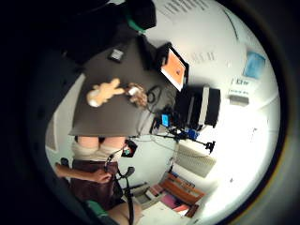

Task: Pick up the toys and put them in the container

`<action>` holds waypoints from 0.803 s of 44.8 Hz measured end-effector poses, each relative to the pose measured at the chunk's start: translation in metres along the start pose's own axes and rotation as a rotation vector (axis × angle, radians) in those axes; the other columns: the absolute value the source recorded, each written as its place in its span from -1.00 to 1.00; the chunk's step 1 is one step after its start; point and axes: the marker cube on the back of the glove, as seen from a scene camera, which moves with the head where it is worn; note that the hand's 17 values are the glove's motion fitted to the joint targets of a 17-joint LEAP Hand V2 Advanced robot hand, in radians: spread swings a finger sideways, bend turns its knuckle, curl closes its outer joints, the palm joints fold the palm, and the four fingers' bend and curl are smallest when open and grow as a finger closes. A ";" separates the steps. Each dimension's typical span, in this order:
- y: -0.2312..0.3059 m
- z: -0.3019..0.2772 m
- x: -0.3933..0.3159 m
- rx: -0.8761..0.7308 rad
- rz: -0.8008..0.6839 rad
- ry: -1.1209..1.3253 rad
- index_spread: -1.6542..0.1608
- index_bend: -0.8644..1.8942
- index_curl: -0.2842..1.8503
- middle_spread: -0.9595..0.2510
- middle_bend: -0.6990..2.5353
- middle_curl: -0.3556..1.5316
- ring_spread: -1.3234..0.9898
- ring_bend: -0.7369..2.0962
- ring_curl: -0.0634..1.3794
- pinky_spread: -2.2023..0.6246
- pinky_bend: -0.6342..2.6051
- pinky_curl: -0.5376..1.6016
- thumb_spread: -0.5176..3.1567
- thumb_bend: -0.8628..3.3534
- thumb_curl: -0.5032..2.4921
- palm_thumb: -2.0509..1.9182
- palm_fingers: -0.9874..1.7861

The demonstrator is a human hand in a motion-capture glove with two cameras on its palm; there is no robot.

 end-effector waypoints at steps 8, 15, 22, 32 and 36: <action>0.007 0.031 0.110 -0.004 0.135 -0.046 0.57 -0.33 -0.48 0.55 -0.48 -0.26 0.15 -0.21 -0.49 0.60 -0.04 -0.15 -0.10 -0.62 -0.44 -0.01 -0.45; 0.008 0.085 0.185 0.000 0.128 -0.080 0.57 -0.31 -0.50 0.52 -0.47 -0.27 0.15 -0.19 -0.48 0.60 -0.06 -0.17 -0.09 -0.62 -0.46 0.00 -0.42; -0.012 0.166 0.213 -0.079 0.106 -0.097 0.57 -0.31 -0.52 0.48 -0.46 -0.29 0.15 -0.16 -0.46 0.60 -0.07 -0.17 -0.08 -0.61 -0.47 0.01 -0.40; -0.064 0.307 0.185 -0.228 0.206 -0.256 0.58 -0.32 -0.55 0.48 -0.46 -0.28 0.14 -0.15 -0.46 0.59 -0.06 -0.17 -0.06 -0.60 -0.48 0.02 -0.40; -0.070 0.343 0.177 -0.207 0.256 -0.335 0.59 -0.32 -0.56 0.51 -0.46 -0.28 0.14 -0.15 -0.45 0.59 -0.06 -0.17 -0.05 -0.60 -0.47 0.03 -0.40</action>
